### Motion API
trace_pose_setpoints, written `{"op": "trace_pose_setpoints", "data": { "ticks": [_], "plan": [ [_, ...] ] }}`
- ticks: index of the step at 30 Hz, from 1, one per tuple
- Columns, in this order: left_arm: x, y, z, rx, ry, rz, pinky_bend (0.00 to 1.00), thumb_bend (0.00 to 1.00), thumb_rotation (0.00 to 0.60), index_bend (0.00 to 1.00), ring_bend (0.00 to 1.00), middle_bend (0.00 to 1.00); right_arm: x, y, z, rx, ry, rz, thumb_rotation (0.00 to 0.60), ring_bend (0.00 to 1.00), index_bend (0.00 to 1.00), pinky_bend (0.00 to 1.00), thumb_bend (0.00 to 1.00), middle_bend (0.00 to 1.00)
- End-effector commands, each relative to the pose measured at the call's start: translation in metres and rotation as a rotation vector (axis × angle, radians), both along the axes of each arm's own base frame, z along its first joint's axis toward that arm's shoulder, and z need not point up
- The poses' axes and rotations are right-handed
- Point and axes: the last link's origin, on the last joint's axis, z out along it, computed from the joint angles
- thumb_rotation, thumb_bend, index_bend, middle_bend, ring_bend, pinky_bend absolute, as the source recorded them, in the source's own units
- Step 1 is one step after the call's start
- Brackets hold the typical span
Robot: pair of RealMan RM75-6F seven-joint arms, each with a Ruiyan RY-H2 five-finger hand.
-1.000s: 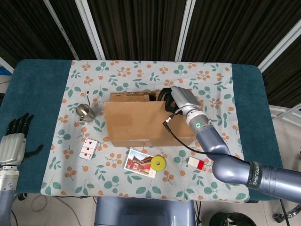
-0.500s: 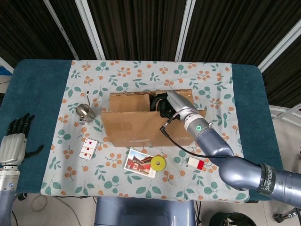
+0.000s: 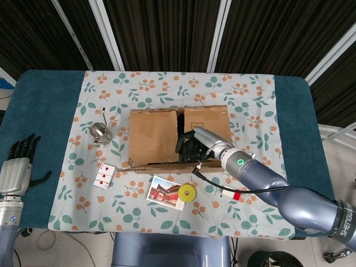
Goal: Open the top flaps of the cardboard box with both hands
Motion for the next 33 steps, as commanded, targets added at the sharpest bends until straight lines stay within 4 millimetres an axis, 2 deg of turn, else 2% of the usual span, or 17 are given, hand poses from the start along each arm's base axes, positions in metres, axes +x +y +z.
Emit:
{"op": "trace_pose_setpoints", "data": {
  "ticks": [1,8,12,14,17,20,22,24,27,31,33],
  "plan": [
    [0.0,0.0,0.0,0.0,0.001,0.0,0.0,0.19,0.6,0.0,0.0,0.0,-0.007,0.007,0.003,0.025,0.009,-0.016,0.6,0.59,0.47,0.41,1.0,0.59],
    [0.001,0.0,0.0,0.0,0.008,-0.005,0.0,0.19,0.6,0.0,0.0,0.0,-0.035,0.023,0.007,0.05,0.047,-0.052,0.6,0.58,0.47,0.41,1.0,0.58],
    [0.001,0.0,0.001,0.006,0.021,-0.011,0.0,0.19,0.6,0.0,0.0,0.0,-0.052,0.027,0.009,0.013,0.09,-0.045,0.6,0.55,0.45,0.41,0.99,0.54],
    [0.002,0.001,0.002,0.01,0.031,-0.017,0.0,0.19,0.6,0.0,0.0,0.0,-0.064,0.026,0.011,-0.06,0.127,-0.03,0.6,0.54,0.45,0.41,0.96,0.52],
    [0.005,0.003,0.004,0.013,0.047,-0.027,0.0,0.19,0.6,0.0,0.0,0.0,-0.083,0.025,0.014,-0.189,0.154,-0.02,0.6,0.48,0.4,0.4,0.82,0.47],
    [0.01,0.006,0.005,0.004,0.062,-0.038,0.0,0.19,0.6,0.0,0.0,0.0,-0.114,0.025,0.017,-0.365,0.202,-0.006,0.6,0.35,0.28,0.33,0.66,0.34],
    [0.013,0.008,0.005,-0.007,0.072,-0.043,0.0,0.19,0.6,0.0,0.0,0.0,-0.134,0.028,0.018,-0.448,0.236,-0.001,0.6,0.22,0.18,0.27,0.55,0.21],
    [0.018,0.012,0.004,-0.028,0.09,-0.058,0.0,0.19,0.6,0.0,0.0,0.0,-0.163,0.033,0.019,-0.543,0.316,0.009,0.6,0.13,0.13,0.24,0.51,0.13],
    [0.028,0.019,0.003,-0.062,0.112,-0.085,0.0,0.19,0.6,0.0,0.0,0.0,-0.196,0.042,0.019,-0.632,0.43,0.021,0.6,0.06,0.08,0.23,0.49,0.07],
    [0.049,0.033,0.001,-0.141,0.157,-0.143,0.0,0.2,0.6,0.0,0.0,0.0,-0.237,0.058,0.018,-0.738,0.576,0.028,0.6,0.04,0.08,0.23,0.49,0.04],
    [0.066,0.045,0.002,-0.173,0.191,-0.194,0.0,0.2,0.6,0.0,0.0,0.0,-0.254,0.068,0.014,-0.794,0.608,0.017,0.6,0.04,0.08,0.23,0.49,0.04]
  ]
}}
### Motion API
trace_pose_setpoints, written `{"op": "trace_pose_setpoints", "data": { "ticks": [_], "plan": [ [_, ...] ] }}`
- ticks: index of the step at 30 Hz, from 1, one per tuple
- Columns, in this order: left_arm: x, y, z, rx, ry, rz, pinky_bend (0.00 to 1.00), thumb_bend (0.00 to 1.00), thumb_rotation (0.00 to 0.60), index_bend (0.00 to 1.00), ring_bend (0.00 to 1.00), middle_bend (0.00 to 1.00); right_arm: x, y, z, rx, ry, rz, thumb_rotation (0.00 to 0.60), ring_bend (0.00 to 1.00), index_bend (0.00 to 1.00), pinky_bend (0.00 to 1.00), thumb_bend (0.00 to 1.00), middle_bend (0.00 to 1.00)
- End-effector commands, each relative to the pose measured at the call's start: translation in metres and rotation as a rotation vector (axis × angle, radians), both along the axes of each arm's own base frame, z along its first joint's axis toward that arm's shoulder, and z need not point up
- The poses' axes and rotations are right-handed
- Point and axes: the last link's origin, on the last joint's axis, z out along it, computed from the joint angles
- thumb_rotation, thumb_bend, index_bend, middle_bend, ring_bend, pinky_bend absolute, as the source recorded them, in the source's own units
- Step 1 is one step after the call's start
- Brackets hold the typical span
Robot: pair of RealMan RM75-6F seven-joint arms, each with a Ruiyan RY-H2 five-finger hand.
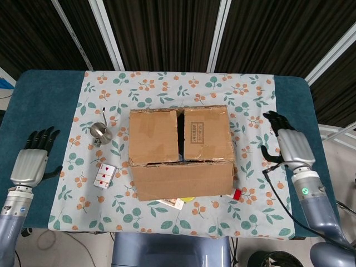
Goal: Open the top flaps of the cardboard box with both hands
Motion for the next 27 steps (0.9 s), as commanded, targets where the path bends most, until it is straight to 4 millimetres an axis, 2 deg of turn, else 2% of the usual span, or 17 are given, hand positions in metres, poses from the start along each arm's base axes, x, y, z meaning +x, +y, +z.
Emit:
{"op": "trace_pose_setpoints", "data": {
  "ticks": [1,5,10,11,13,18,22,27],
  "plan": [
    [0.032,0.021,0.003,-0.063,0.061,-0.091,0.0,0.21,0.6,0.0,0.0,0.0,-0.062,0.034,-0.016,-0.112,0.137,-0.055,0.6,0.04,0.08,0.23,0.49,0.04],
    [0.07,0.039,0.001,-0.141,0.085,-0.167,0.0,0.24,0.6,0.0,0.0,0.0,-0.084,0.047,-0.022,-0.162,0.12,-0.077,0.6,0.04,0.08,0.23,0.49,0.04],
    [0.123,0.06,-0.005,-0.246,0.14,-0.284,0.0,0.38,0.6,0.0,0.0,0.0,-0.099,0.054,-0.03,-0.199,0.094,-0.05,0.6,0.04,0.08,0.23,0.54,0.04],
    [0.14,0.066,-0.008,-0.267,0.168,-0.329,0.0,0.41,0.6,0.0,0.0,0.0,-0.102,0.055,-0.033,-0.205,0.08,-0.04,0.6,0.04,0.08,0.23,0.54,0.04],
    [0.159,0.073,-0.013,-0.29,0.196,-0.378,0.05,0.5,0.6,0.0,0.02,0.04,-0.105,0.056,-0.036,-0.207,0.067,-0.032,0.6,0.04,0.08,0.23,0.55,0.04],
    [0.207,0.091,-0.032,-0.353,0.255,-0.494,0.18,0.63,0.6,0.05,0.1,0.15,-0.112,0.054,-0.04,-0.208,0.039,-0.029,0.6,0.04,0.08,0.23,0.58,0.04],
    [0.235,0.102,-0.047,-0.387,0.302,-0.56,0.2,0.67,0.6,0.1,0.13,0.22,-0.115,0.054,-0.043,-0.204,0.008,-0.039,0.6,0.04,0.08,0.23,0.58,0.04],
    [0.267,0.115,-0.071,-0.441,0.342,-0.616,0.23,0.72,0.6,0.12,0.15,0.24,-0.118,0.053,-0.044,-0.202,0.001,-0.037,0.6,0.04,0.08,0.23,0.59,0.04]
  ]
}}
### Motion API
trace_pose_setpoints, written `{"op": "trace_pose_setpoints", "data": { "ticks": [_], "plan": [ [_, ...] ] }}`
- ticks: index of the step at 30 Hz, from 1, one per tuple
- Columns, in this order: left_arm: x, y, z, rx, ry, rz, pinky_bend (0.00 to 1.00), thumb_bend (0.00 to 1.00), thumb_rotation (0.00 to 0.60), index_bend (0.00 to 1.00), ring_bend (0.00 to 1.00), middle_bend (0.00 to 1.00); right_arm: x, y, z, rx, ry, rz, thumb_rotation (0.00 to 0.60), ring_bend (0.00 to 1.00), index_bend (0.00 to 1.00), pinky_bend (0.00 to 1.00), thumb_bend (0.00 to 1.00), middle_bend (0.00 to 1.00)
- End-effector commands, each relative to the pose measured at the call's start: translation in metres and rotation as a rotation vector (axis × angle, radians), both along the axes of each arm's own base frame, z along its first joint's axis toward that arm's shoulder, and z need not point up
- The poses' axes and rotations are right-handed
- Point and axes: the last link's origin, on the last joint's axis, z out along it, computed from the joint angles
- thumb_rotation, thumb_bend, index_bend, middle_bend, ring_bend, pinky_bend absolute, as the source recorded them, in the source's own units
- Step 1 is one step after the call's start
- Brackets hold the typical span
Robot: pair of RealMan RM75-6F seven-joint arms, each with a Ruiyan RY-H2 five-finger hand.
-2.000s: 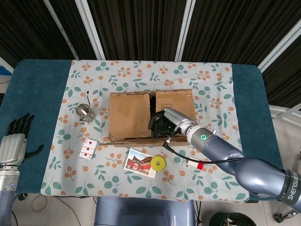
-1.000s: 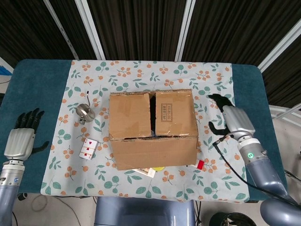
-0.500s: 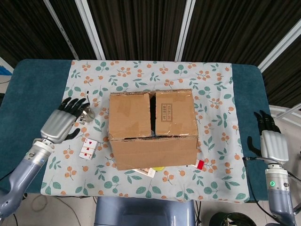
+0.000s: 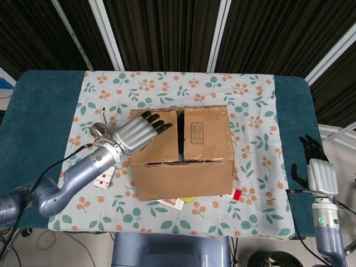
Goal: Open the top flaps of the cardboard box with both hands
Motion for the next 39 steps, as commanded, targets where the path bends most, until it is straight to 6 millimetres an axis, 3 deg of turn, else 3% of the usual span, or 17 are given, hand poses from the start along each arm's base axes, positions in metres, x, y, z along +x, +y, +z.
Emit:
{"op": "trace_pose_setpoints", "data": {
  "ticks": [1,10,19,23,28,39],
  "plan": [
    [0.027,0.011,-0.023,-0.045,0.045,-0.044,0.24,0.72,0.6,0.13,0.16,0.24,-0.001,0.0,0.0,-0.003,-0.006,0.003,0.6,0.04,0.08,0.23,0.59,0.04],
    [0.053,0.014,-0.06,-0.109,0.118,-0.1,0.33,0.74,0.6,0.24,0.27,0.37,-0.001,0.0,-0.001,-0.005,-0.013,0.009,0.6,0.04,0.08,0.23,0.59,0.04],
    [0.051,0.014,-0.081,-0.131,0.143,-0.104,0.33,0.76,0.6,0.25,0.28,0.38,-0.002,-0.001,0.0,-0.009,-0.029,0.004,0.6,0.04,0.08,0.23,0.6,0.04],
    [0.05,0.014,-0.084,-0.136,0.153,-0.105,0.34,0.76,0.6,0.27,0.3,0.41,-0.002,-0.001,-0.001,-0.007,-0.03,0.006,0.6,0.04,0.08,0.23,0.59,0.04],
    [0.05,0.013,-0.085,-0.14,0.161,-0.109,0.41,0.81,0.6,0.32,0.38,0.53,-0.001,-0.001,-0.001,-0.008,-0.036,0.006,0.6,0.04,0.08,0.23,0.6,0.04],
    [0.055,0.014,-0.071,-0.11,0.155,-0.127,0.51,0.85,0.6,0.39,0.49,0.67,0.0,0.0,-0.001,-0.012,-0.049,0.007,0.6,0.04,0.08,0.23,0.6,0.04]
  ]
}}
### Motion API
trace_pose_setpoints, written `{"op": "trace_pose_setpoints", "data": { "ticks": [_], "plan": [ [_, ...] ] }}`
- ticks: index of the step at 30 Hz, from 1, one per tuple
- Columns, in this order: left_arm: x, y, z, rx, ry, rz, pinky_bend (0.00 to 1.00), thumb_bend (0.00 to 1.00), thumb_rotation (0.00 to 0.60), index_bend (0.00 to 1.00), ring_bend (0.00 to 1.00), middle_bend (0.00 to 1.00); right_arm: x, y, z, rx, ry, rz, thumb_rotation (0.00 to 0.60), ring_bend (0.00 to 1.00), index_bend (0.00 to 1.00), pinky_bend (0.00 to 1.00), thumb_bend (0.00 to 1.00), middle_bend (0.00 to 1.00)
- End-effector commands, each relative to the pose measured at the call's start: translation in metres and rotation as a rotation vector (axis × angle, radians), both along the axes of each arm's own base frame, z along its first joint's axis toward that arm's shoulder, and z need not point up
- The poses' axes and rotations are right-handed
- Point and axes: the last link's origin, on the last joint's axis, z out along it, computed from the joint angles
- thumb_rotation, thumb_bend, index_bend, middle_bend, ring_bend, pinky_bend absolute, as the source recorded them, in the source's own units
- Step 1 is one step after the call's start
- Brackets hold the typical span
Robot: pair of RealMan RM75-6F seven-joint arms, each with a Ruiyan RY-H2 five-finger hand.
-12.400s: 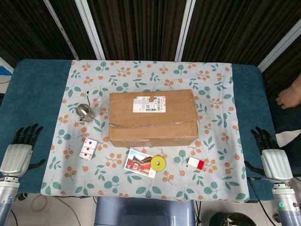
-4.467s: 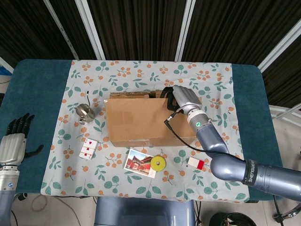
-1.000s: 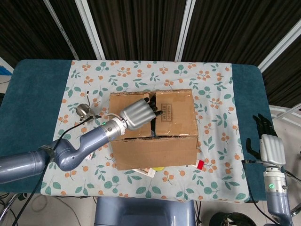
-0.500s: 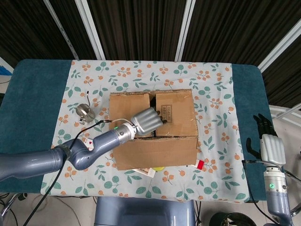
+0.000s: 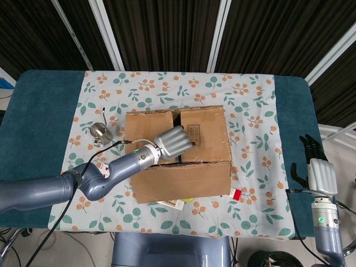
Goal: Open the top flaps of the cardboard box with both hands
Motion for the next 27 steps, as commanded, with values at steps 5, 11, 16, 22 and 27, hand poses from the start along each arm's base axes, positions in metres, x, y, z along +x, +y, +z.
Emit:
{"op": "trace_pose_setpoints", "data": {
  "ticks": [5,11,16,22,27],
  "plan": [
    [0.009,-0.001,0.016,0.016,-0.019,-0.015,0.52,0.86,0.6,0.39,0.5,0.68,0.0,0.0,0.0,0.001,-0.011,-0.002,0.6,0.04,0.09,0.23,0.6,0.04],
    [0.017,-0.003,0.039,0.047,-0.041,-0.043,0.52,0.86,0.6,0.39,0.5,0.68,0.0,0.0,0.0,-0.003,-0.019,-0.003,0.6,0.04,0.09,0.23,0.6,0.04],
    [0.016,-0.014,0.063,0.037,-0.061,-0.022,0.52,0.86,0.6,0.4,0.5,0.68,0.0,0.0,0.001,-0.005,-0.02,-0.005,0.6,0.04,0.09,0.23,0.6,0.04],
    [0.005,-0.027,0.091,0.048,-0.025,-0.011,0.52,0.86,0.6,0.4,0.5,0.68,-0.001,-0.001,0.004,-0.022,-0.027,-0.007,0.6,0.04,0.09,0.23,0.61,0.04],
    [-0.003,-0.034,0.112,0.066,-0.026,0.016,0.52,0.86,0.6,0.4,0.5,0.68,0.0,-0.001,0.004,-0.026,-0.033,-0.008,0.6,0.04,0.09,0.23,0.61,0.04]
  ]
}}
